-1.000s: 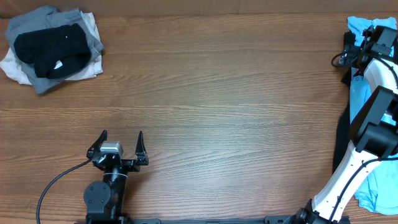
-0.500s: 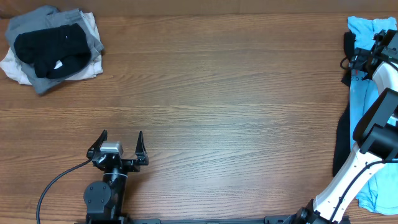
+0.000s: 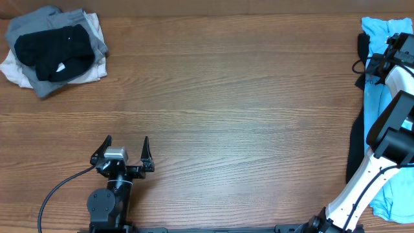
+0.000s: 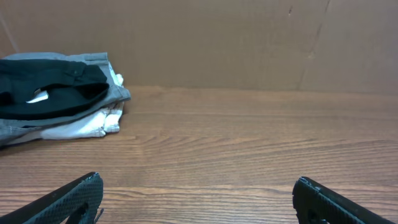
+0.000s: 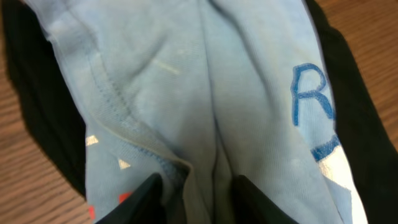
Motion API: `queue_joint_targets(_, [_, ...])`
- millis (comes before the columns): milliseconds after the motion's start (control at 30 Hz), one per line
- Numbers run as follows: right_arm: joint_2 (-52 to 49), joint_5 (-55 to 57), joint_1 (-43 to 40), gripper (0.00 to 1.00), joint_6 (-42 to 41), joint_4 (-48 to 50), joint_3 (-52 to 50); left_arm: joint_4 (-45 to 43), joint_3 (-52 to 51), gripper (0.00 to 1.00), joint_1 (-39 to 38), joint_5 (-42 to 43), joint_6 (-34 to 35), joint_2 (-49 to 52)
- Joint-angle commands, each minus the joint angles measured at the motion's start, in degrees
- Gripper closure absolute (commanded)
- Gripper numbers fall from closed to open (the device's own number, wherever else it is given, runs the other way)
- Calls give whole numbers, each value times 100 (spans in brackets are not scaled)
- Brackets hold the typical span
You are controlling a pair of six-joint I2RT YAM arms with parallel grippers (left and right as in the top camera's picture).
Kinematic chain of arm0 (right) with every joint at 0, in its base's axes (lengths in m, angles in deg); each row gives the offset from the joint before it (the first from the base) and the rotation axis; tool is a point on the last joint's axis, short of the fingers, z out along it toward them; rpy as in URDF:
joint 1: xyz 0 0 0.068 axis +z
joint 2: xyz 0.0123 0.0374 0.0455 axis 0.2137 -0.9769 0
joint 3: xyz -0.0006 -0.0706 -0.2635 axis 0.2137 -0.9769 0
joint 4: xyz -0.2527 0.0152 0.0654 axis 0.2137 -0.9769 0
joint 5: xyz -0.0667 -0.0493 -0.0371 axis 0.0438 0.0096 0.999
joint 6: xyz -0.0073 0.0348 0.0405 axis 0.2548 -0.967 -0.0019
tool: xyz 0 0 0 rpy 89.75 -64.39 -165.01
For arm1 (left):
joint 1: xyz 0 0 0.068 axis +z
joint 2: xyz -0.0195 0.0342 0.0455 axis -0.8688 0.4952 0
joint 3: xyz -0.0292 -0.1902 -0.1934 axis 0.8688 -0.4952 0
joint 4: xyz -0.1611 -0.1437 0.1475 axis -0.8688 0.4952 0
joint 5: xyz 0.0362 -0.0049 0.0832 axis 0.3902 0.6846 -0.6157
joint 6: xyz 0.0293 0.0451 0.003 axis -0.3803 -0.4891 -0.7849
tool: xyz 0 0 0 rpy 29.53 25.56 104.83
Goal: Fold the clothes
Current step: 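Reach the right gripper to the light-blue T-shirt at the right edge and grasp it, then lift the blue T-shirt with the right gripper and drag it onto the table center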
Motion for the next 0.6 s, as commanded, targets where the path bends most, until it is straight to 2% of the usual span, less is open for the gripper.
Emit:
queue_joint_targets(0, [-59, 79, 7, 64, -181, 72, 153, 11, -20, 0, 31, -37, -105, -50])
queue_joint_targets(167, [-59, 76, 11, 88, -494, 90, 153, 11, -20, 0, 31, -37, -105, -50])
queue_joint_targets(267, [-57, 76, 35, 96, -494, 83, 157, 11, -20, 0, 31, -37, -105, -50])
queue_joint_targets(367, [-9, 76, 87, 96, -503, 70, 157, 11, -20, 0, 31, -37, -105, -50])
queue_joint_targets(567, [332, 33, 157, 96, -1217, 79, 313, 11, -20, 0, 31, -37, -105, -50])
